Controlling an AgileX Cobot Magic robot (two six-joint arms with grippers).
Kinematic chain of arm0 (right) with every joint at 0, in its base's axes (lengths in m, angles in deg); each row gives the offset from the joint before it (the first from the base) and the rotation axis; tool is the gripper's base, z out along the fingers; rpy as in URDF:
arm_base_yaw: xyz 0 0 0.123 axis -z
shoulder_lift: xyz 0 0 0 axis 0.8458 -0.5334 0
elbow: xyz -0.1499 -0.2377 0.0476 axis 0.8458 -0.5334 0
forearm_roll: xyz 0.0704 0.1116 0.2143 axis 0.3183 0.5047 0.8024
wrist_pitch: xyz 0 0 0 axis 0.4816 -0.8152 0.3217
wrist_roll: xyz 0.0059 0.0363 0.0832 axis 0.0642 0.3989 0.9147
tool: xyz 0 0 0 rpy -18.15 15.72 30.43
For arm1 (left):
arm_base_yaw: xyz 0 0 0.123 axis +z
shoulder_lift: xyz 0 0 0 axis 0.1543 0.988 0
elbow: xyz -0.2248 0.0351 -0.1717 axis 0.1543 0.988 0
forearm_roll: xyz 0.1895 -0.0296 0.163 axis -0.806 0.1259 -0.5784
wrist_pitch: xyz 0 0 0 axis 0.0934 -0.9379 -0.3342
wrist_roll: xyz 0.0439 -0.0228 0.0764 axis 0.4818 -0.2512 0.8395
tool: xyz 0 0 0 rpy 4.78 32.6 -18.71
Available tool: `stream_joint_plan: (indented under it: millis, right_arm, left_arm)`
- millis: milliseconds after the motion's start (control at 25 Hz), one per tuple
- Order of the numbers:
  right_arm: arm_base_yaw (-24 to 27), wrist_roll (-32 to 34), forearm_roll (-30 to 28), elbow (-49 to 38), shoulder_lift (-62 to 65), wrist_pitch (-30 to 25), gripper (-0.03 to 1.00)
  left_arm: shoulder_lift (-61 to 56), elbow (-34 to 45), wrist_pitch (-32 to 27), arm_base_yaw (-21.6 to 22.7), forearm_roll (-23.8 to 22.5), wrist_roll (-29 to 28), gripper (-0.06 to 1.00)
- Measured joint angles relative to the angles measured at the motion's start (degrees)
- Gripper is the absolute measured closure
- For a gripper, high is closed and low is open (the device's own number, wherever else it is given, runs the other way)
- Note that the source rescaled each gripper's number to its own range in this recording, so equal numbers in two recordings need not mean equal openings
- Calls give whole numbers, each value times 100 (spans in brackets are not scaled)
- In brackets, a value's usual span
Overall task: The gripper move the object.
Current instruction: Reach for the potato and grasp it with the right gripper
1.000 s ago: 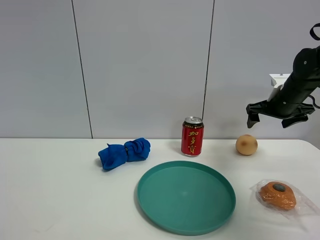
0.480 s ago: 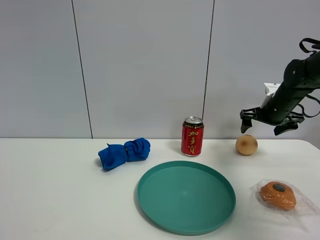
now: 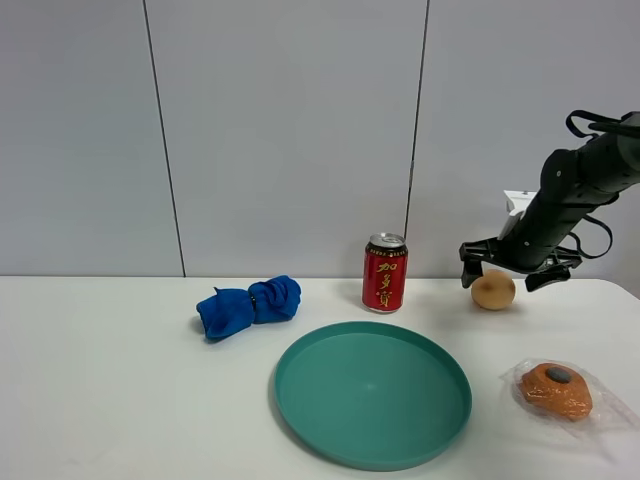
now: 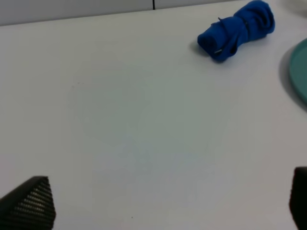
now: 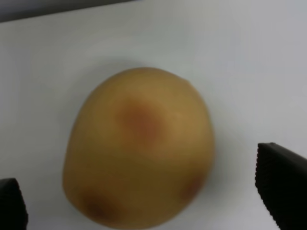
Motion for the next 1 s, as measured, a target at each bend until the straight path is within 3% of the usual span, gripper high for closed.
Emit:
stream_joint_plan:
  millis: [1000]
  right_arm:
    - [-19, -10, 0, 0, -395, 723, 6]
  left_arm:
    - [0, 0, 0, 0, 0, 0, -6]
